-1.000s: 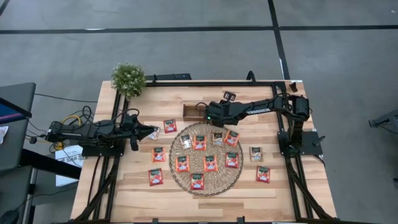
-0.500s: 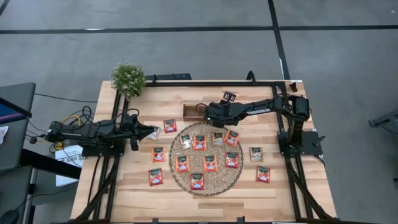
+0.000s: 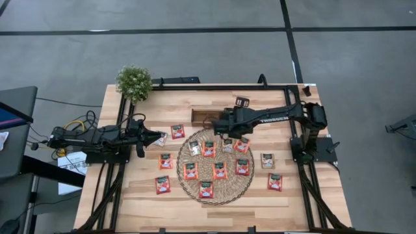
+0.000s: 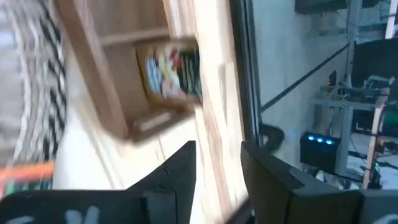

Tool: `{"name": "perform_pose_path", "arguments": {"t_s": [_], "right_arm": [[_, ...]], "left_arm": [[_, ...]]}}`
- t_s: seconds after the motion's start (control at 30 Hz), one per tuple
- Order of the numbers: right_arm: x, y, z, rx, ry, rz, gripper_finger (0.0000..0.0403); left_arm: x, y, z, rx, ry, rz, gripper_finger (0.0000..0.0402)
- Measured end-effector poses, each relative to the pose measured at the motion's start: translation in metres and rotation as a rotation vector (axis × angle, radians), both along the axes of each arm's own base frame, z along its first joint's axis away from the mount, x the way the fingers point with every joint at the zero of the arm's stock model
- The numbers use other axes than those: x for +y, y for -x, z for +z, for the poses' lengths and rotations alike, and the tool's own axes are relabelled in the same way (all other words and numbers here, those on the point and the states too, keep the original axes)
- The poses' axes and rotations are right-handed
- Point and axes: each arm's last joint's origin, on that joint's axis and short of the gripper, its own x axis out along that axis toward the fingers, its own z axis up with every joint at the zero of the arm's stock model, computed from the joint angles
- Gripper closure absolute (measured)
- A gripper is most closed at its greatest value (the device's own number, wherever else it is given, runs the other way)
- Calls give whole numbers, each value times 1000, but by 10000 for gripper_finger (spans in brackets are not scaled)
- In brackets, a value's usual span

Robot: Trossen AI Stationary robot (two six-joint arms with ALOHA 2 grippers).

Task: Pick & Place Tea
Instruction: Put the brown tea bag into the right section of the wooden organizer

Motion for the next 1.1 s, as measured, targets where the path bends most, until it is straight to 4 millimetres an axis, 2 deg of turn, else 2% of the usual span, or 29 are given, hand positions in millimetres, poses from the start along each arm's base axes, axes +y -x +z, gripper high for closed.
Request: {"name": "perform_pose_path", "arguments": {"t_s": [0.1, 0.33, 0.53, 0.67, 0.8, 0.97, 1.1], "right_arm": [[11, 17, 5, 61, -40, -49, 275], [43, 54, 12, 37, -165, -155, 250], [74, 77, 12, 35, -304, -134, 194], [90, 91, 2, 93, -338, -87, 143], [101, 106, -16, 143, -346, -31, 108], [106, 128, -38, 154, -459, 0, 88], [101, 140, -40, 81, -520, 11, 83]], "left_arm": [[0, 0, 0, 0, 0, 0, 337], [0, 0, 0, 4, 0, 0, 337], [0, 0, 0, 4, 0, 0, 337], [0, 0, 0, 3, 0, 0, 337], [0, 0, 0, 3, 1, 0, 337], [0, 0, 0, 1, 10, 0, 337], [0, 0, 0, -7, 51, 4, 337]]}}
